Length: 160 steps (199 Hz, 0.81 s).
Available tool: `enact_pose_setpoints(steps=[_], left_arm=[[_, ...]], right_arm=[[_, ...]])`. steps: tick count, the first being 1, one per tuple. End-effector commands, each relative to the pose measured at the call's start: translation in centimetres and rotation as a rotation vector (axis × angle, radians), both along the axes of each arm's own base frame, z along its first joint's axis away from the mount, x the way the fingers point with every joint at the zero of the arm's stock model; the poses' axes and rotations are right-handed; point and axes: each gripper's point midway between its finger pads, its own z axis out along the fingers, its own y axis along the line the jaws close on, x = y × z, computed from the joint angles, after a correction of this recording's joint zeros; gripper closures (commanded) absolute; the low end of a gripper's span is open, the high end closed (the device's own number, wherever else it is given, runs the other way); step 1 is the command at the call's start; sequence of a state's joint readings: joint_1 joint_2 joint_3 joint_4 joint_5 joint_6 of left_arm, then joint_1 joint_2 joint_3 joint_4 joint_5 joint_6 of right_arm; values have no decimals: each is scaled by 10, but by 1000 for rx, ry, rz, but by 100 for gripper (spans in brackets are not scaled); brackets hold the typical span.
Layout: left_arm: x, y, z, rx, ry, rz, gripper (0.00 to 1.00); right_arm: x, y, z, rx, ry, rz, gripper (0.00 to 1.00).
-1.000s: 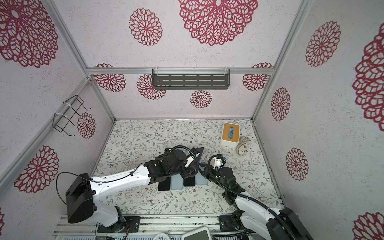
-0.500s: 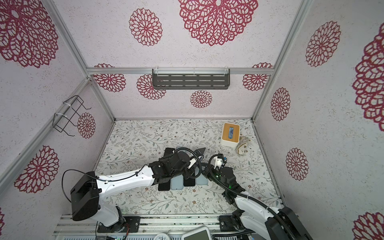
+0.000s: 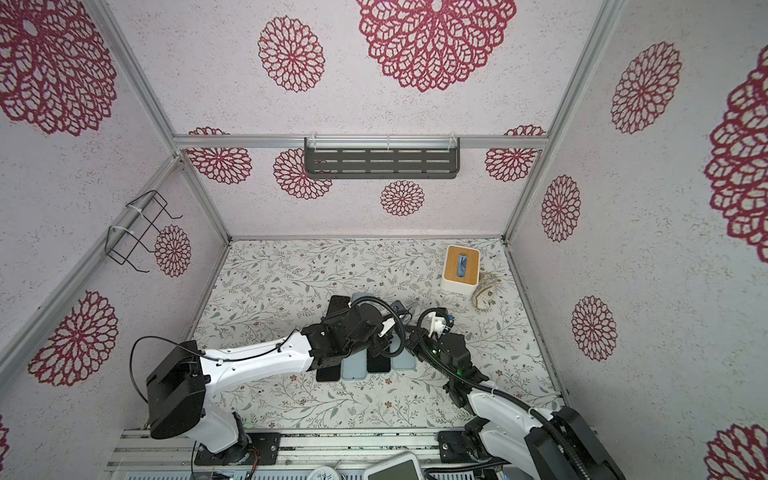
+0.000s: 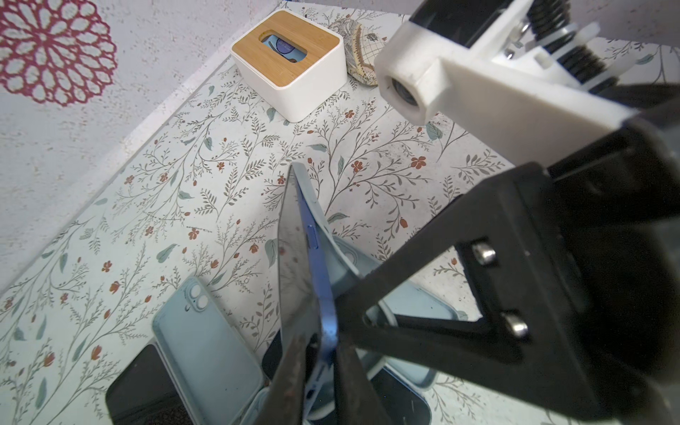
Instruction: Take the phone out of the phone case
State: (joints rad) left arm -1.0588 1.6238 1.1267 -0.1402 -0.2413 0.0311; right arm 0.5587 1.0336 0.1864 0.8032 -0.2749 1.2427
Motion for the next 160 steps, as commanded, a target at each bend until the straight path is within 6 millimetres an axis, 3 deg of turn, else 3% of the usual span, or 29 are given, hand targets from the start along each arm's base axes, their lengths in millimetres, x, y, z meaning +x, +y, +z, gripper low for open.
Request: enact_pose_setpoints(steps=[1,90,160], left_arm=[[-2,-11,-1,-33,-11,-18,86],[-4,-15,-6,-83,10,-16,100],[7,-4,6,-123,-6,39,100]], right_arm=[[-7,11,60,126,-193,67,100],[-7,9,60,126,-192,61,100],[-3,8,46,79,-165,54,100]])
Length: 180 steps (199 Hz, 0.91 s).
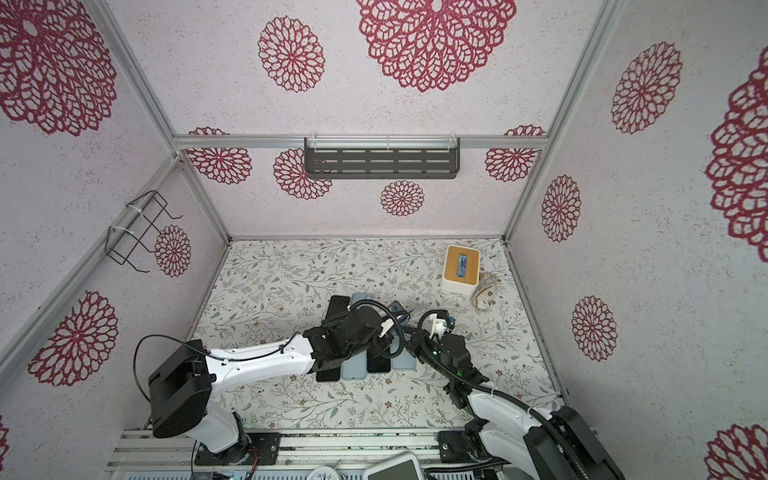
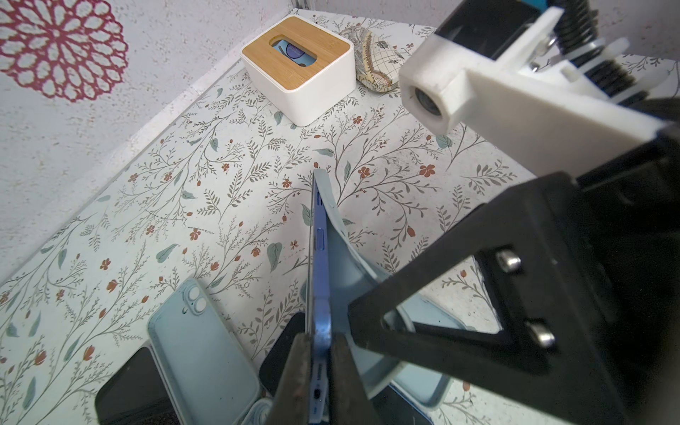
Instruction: Take the phone out of the phone case
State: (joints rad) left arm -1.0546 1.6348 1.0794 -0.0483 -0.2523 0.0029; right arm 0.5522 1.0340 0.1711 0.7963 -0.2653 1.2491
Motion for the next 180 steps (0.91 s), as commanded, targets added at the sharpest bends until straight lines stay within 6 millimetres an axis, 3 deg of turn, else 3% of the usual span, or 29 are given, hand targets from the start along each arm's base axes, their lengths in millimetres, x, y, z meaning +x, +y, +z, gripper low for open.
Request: enact_pose_setpoints(steps=[1,71,180], left_arm=[[3,-4,13,-80,-2,12,100],[25,20,30,-37,-90,114,100],[49,45,33,69,-175,199,100]], right_arm=[[-3,12,55,86,-188,70,100],[10,1,11,-80,-86,30,100],[42,-26,-15,-212,-12,-17,100]])
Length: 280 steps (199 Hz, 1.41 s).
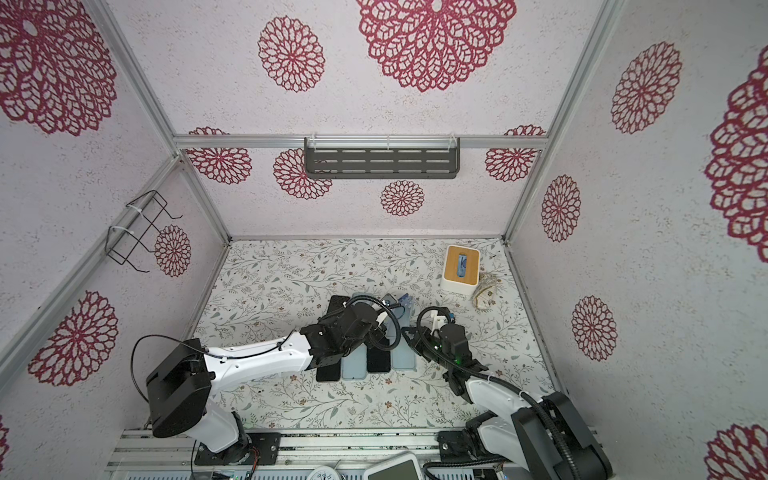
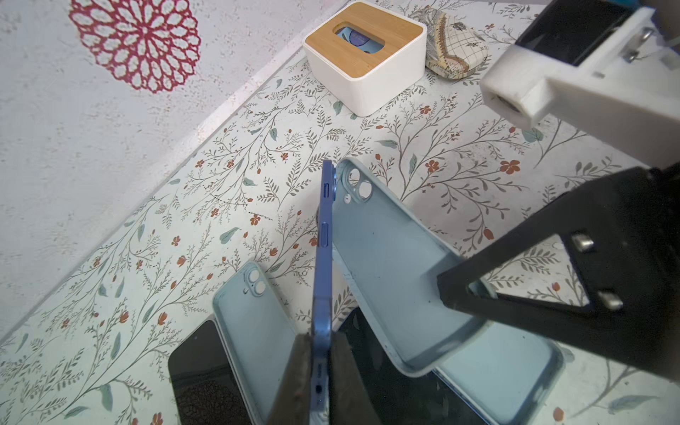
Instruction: Take the phone out of the phone case
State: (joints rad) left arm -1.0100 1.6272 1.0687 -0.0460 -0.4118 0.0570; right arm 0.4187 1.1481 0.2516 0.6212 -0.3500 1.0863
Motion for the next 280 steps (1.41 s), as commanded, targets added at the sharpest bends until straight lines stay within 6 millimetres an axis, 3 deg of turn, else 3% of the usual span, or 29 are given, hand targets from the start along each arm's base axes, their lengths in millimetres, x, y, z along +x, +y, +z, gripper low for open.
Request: enact_pose_setpoints(steps=[1,60,132,170,173,180,231,280], left_arm=[[15,10,29,-11,-74,49,100],[36,14,4,168,-84,117,100],[47,-6,-33,431,-130,76,100],[42,-14,-42,511,-151,39,100],[42,-15,-58,539,-136,29,100],[40,-18,-64,550,-130,13,100],[32,-34,-95,672,-112,-42,100],[28,-34,-115,712,-80,-48,100]], right_arm=[[20,-5,24,-30,-92,1,100],[38,-39,18,-115,-54,-17,100],[50,-30,8,-112,-15,87,100],[61,-31,-7,-138,34,125,100],[63,-31,-7,-137,35,128,100],[66,-31,-10,-134,44,134,100],[81,-28,-24,-162,90,184,100],[87,-26,-37,-181,122,215,100]])
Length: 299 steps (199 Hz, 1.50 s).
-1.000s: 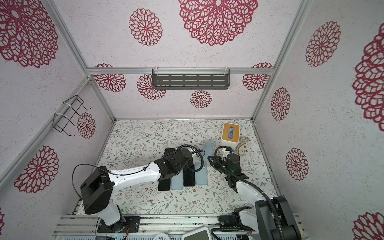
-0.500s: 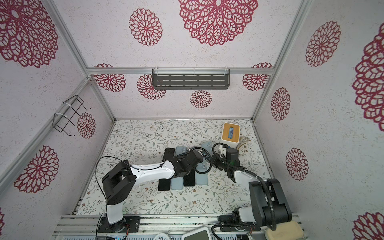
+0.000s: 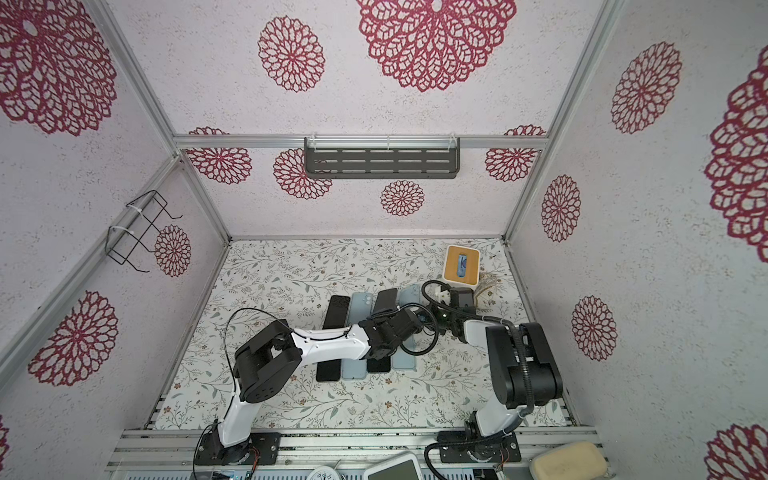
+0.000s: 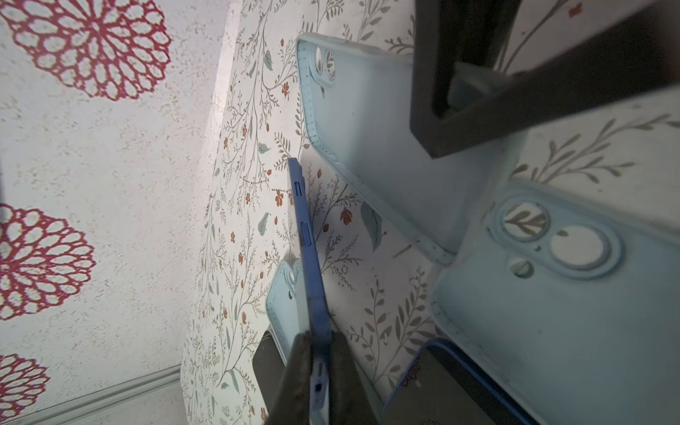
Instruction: Take the phone out of the phone case
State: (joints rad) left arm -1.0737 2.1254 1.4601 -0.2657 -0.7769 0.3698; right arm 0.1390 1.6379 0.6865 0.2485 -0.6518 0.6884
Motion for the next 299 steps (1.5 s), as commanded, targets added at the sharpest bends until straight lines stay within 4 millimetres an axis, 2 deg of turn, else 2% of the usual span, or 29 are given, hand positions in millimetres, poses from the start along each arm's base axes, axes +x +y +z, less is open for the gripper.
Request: enact_pose_setpoints(steps=[1,40,90,136,159,172,186,193,202,217,224,226,228,237,252,299], left_arm=[[-14,-4,-26,65,71,-42,100],[-18,-6,-38,90,84,-42,93],[-17,-8,-47,81,78,-36,71],[-12,-11,-48,68,57,-29,65],[-13,-10,-44,47,59,-19,50],[-13,-10,-35,20,51,-9,43],[-12,-10,-16,-38,31,16,35],[-11,-9,-5,-73,24,28,23],[-8,-6,13,-126,11,52,13],[-3,3,47,-245,-11,103,6],[-3,7,57,-293,-6,119,3],[-3,8,72,-329,-15,120,1],[-3,10,78,-348,-15,123,0],[-4,16,96,-411,-16,134,3],[-5,28,115,-482,-14,148,3],[0,88,150,-645,-19,277,3]], right_arm=[[9,7,15,7,-58,54,100],[15,5,11,-12,-46,54,100],[21,2,12,-24,-42,53,100],[27,3,13,-19,-40,54,100],[29,2,13,-35,-40,57,100],[31,0,13,-48,-39,53,100],[34,0,12,-53,-36,49,100],[34,-1,11,-58,-33,49,100],[34,-4,8,-77,-26,42,100],[33,-6,6,-98,-28,40,100],[33,-7,4,-99,-25,40,100],[34,-6,5,-99,-26,39,100],[34,-7,4,-99,-25,39,100],[34,-8,3,-104,-22,35,100],[35,-7,1,-104,-19,39,100],[33,-8,-8,-115,-1,49,100]])
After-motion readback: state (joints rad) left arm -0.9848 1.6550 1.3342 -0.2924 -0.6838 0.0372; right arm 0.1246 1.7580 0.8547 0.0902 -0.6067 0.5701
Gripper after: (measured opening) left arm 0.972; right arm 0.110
